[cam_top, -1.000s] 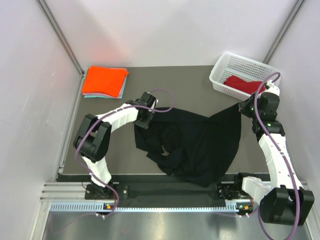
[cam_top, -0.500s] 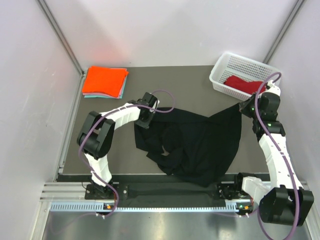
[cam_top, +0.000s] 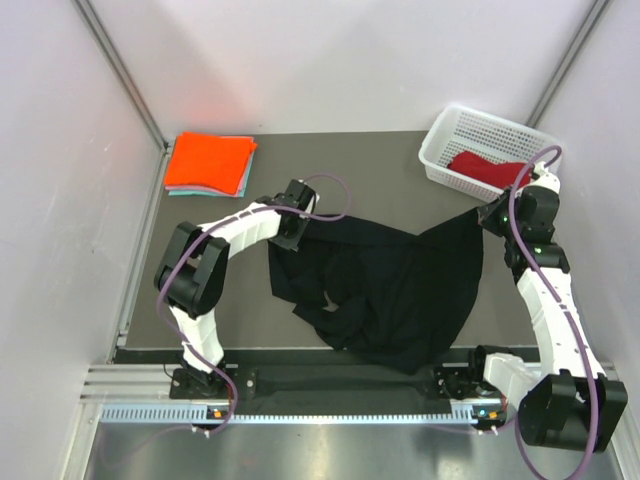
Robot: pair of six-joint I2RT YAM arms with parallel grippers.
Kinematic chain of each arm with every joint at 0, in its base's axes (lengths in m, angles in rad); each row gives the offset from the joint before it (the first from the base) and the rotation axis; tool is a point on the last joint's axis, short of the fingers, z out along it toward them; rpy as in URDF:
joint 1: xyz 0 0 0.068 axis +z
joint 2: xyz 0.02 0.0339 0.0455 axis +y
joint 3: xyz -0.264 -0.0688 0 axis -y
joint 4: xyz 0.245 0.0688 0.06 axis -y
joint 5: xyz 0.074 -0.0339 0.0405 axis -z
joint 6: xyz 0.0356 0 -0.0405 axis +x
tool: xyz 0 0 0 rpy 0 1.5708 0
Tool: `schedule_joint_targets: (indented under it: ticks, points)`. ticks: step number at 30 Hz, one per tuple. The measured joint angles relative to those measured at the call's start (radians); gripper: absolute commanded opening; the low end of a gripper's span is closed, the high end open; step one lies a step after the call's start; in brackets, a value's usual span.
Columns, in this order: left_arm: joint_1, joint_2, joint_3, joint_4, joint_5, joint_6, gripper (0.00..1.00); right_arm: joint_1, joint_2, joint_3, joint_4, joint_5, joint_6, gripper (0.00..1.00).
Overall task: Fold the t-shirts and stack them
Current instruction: Flatten the tshirt out
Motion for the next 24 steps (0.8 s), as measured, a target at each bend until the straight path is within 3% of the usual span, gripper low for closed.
schedule_joint_targets:
  ticks: [7, 11, 16, 20, 22, 24]
  points:
    - [0.001, -0.003, 0.14, -0.083, -0.102, -0.014, 0.0, 0.0, 0.019, 0.01, -0.005, 0.005, 0.011, 0.0]
    - [0.002, -0.021, 0.312, -0.164, -0.202, -0.008, 0.0, 0.0, 0.159, 0.163, -0.044, 0.006, 0.043, 0.0]
    - [0.003, -0.026, 0.709, -0.195, -0.336, 0.087, 0.0, 0.001, 0.34, 0.566, -0.137, -0.012, 0.072, 0.0]
    - [0.003, -0.023, 1.093, -0.154, -0.441, 0.192, 0.0, 0.001, 0.48, 1.062, -0.213, -0.038, 0.083, 0.0]
    - [0.003, -0.075, 1.167, -0.098, -0.459, 0.208, 0.0, 0.001, 0.505, 1.262, -0.235, -0.05, 0.091, 0.0]
    - [0.003, -0.163, 1.149, -0.071, -0.452, 0.198, 0.0, 0.001, 0.484, 1.36, -0.245, -0.065, 0.107, 0.0]
